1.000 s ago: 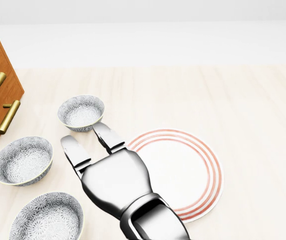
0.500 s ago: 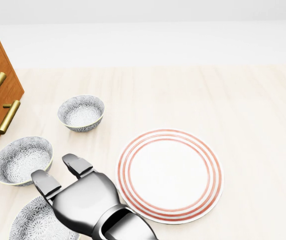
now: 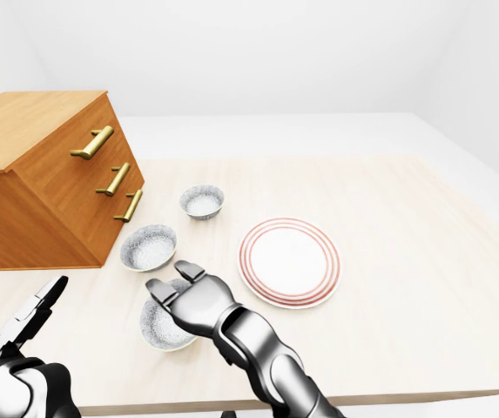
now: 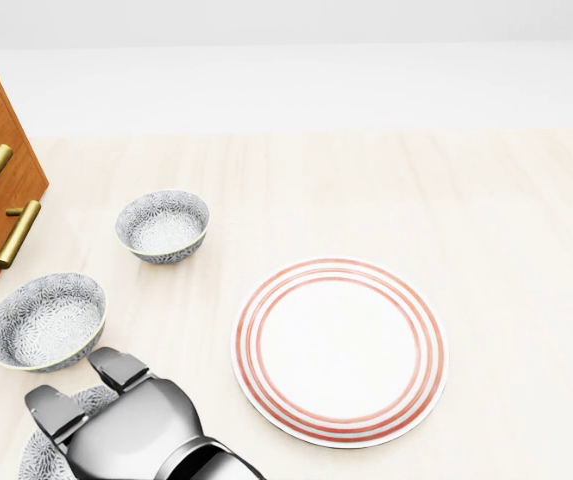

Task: Put the bowl at the front on the plate.

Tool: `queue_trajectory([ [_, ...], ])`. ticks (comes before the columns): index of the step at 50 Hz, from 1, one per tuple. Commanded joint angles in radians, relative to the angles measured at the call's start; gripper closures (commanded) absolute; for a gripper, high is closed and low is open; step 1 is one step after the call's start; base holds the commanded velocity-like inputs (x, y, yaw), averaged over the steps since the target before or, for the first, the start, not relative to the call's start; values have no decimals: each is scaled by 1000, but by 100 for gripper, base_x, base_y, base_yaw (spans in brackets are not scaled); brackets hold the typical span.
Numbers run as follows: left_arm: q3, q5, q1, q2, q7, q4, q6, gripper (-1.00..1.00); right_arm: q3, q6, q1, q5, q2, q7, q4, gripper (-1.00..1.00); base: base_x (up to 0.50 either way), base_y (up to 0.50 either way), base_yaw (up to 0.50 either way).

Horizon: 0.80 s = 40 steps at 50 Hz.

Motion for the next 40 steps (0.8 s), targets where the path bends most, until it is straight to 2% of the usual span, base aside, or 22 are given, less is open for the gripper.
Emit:
queue_trajectory([
  [1,-2,3,0,-1,0,5,0,-100,24,0,25,15,-4,0,47,-100,0,0,0],
  [10,0,4,2,-2,0,-4,0,-100,50,1,57,63,-15,0,68,-100,0,0,0],
  [16,-3,6,-2,-1,0,7,0,-100,66,19,64,77,-23,0,65,-100,0,0,0],
  [25,-2,4,-2,2,0,-2,0,-100,43,20,44,103,-16,0,90,-100,0,0,0],
  [34,0,4,-3,0,0,-2,0,-100,27,63,44,104,-15,0,96,-100,0,0,0],
  [40,1,1,-2,1,0,-7,0,-100,23,62,35,123,-4,0,141,-100,0,0,0],
])
